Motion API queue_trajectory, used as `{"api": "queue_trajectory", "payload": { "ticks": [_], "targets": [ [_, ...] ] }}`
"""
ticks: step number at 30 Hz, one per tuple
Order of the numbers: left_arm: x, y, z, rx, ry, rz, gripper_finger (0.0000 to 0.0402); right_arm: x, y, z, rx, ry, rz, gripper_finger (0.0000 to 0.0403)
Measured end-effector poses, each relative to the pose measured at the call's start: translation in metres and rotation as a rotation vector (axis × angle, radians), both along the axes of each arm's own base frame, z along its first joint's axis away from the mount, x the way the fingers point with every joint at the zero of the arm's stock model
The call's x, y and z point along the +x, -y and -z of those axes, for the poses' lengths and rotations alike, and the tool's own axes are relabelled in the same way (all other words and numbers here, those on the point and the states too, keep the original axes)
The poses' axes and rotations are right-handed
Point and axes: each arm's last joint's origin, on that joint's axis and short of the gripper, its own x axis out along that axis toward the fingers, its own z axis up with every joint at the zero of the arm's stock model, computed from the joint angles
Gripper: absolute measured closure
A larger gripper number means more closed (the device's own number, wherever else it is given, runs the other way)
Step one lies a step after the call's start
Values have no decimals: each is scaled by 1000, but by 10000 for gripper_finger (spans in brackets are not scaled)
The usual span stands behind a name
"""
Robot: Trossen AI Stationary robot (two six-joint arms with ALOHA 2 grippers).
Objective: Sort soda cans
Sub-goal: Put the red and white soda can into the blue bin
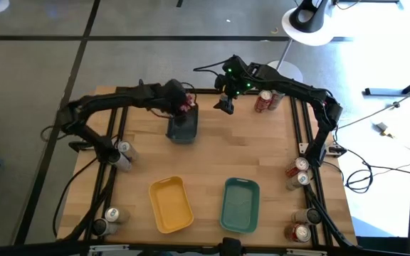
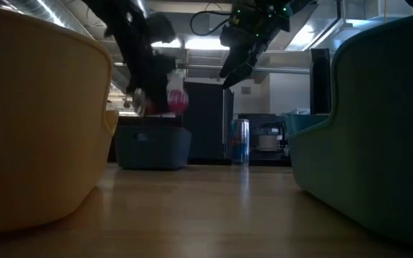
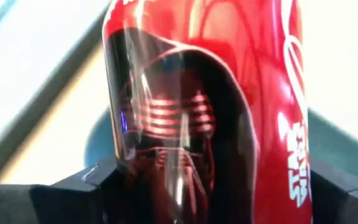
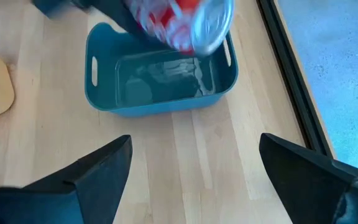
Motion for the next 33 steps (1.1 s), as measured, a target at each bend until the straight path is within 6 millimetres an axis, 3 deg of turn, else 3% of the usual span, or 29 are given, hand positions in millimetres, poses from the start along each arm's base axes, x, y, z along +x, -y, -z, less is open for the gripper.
{"api": "queue_trajectory", "payload": {
  "ticks": [3, 6, 13, 17, 24, 29, 33],
  "targets": [
    [-10, 8, -28, 88, 122, 36, 108, 2, 0, 0, -3, 14, -5, 52],
    [-21, 17, -40, 169, 243, 65, 108, 6, 1, 3, 44, 88, -69, 52],
    [-44, 32, -22, 242, 547, 110, 108, 13, 15, 25, 234, 408, -218, 52],
    [-47, 36, -15, 257, 688, 119, 108, 25, 5, 39, 271, 522, -164, 52],
    [-45, 38, -14, 291, 786, 149, 107, 41, -20, 42, 253, 510, -7, 52],
    [-45, 38, -14, 289, 785, 153, 98, 50, -42, 45, 205, 474, -15, 52],
    [-45, 38, -13, 292, 781, 151, 101, 50, -48, 49, 177, 435, -30, 52]
  ]
}}
